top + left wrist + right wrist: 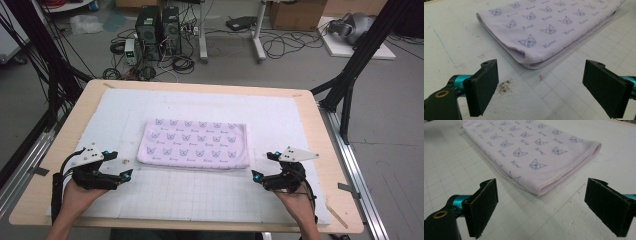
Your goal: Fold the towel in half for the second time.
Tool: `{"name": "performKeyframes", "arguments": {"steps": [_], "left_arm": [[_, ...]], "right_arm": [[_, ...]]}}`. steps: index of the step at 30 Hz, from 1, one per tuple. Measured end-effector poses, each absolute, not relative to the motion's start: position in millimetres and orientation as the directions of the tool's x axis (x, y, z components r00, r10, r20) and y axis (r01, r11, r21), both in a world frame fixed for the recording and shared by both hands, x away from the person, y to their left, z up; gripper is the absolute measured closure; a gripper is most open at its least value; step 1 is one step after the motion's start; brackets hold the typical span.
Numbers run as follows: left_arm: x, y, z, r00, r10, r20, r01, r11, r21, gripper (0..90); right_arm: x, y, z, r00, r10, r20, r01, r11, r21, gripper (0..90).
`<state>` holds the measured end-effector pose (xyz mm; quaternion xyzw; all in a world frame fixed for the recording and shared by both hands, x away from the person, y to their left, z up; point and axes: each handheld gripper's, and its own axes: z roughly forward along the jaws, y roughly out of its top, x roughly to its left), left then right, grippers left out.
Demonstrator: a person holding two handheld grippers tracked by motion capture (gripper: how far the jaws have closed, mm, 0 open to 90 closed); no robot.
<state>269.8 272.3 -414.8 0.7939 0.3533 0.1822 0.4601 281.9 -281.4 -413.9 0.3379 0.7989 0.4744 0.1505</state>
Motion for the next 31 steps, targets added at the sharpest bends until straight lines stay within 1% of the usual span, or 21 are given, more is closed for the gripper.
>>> {"name": "performKeyframes", "arguments": {"steps": [10, 20, 31], "left_arm": [[263.5, 275.2, -415.6, 0.678, 0.734, -0.032, 0.397, -0.33, 0.857, 11.6], [255.4, 277.1, -414.5, 0.68, 0.733, -0.029, 0.392, -0.329, 0.859, 11.6], [253.6, 275.2, -415.6, 0.686, 0.727, -0.031, 0.391, -0.333, 0.858, 11.6]], "right_arm": [[266.6, -286.4, -412.2, -0.719, 0.691, 0.08, 0.39, 0.305, 0.869, 10.2], [255.8, -291.3, -413.7, -0.717, 0.692, 0.084, 0.391, 0.3, 0.87, 10.2], [251.8, -293.5, -419.0, -0.716, 0.692, 0.09, 0.396, 0.297, 0.869, 10.2]]}}
